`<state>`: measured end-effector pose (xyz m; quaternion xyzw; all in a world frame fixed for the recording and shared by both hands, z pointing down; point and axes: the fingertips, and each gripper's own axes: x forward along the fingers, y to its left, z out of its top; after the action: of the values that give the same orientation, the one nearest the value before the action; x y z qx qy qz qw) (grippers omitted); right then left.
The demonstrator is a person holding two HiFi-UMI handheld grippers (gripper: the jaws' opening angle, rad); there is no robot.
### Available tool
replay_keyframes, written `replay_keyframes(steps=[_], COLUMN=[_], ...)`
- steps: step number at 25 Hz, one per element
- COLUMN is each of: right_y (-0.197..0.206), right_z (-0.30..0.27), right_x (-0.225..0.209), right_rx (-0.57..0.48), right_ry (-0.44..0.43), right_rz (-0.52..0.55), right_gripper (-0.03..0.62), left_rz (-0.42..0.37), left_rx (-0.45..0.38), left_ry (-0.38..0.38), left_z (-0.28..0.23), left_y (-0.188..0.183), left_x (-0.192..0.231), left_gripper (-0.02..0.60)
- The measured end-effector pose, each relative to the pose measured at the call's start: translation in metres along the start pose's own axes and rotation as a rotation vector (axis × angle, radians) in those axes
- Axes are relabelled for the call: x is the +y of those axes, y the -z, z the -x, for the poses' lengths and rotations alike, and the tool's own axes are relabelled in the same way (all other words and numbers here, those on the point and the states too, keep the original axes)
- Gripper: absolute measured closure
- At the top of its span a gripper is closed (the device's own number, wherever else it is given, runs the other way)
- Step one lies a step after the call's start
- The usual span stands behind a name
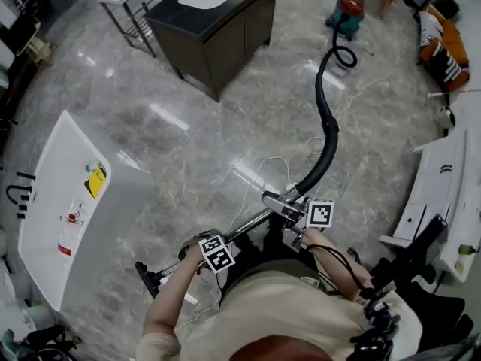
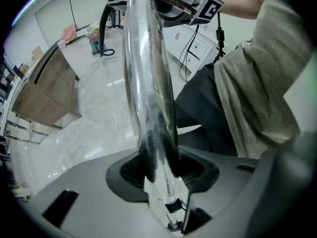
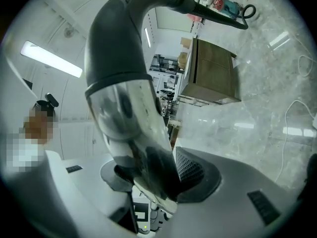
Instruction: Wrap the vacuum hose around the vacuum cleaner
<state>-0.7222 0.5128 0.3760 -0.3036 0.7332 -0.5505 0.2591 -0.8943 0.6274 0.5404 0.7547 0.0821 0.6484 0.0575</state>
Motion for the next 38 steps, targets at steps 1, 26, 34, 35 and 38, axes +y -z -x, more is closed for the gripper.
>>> replay_keyframes(steps=[1, 26, 34, 35, 38], right_y=[-0.002, -0.139, -0.16, -0.161, -0.17], right_z=[0.001, 0.045, -0.002, -0.012, -0.035], right_x=[0.008, 0.061, 0.023, 0.016, -0.008], right_rx=[-0.003, -0.034, 0.064, 0.095, 0.139], right_ry=[-0.007, -0.28, -0.133, -0.099, -0.001], right_rz=[0.0, 0.082, 0.183, 0.207, 0.231], right_gripper=[0.393, 0.382, 0.381, 0.382, 0.42], left_rz=[-0.002, -0.028, -0.015, -0.014, -0.008], left_rx=[0.001, 0.106, 0.072, 0.066, 0.055], left_ry=[-0.003, -0.123, -0.029, -0.022, -0.005], left_z=[0.006, 0.071, 0.057, 0.056, 0.054], left_y=[-0.003, -0.119, -0.132, -0.132, -0.133], left_x=[-0.002, 0.063, 0.097, 0.104, 0.126], left_gripper=[0.423, 0.422, 0.414, 0.414, 0.414])
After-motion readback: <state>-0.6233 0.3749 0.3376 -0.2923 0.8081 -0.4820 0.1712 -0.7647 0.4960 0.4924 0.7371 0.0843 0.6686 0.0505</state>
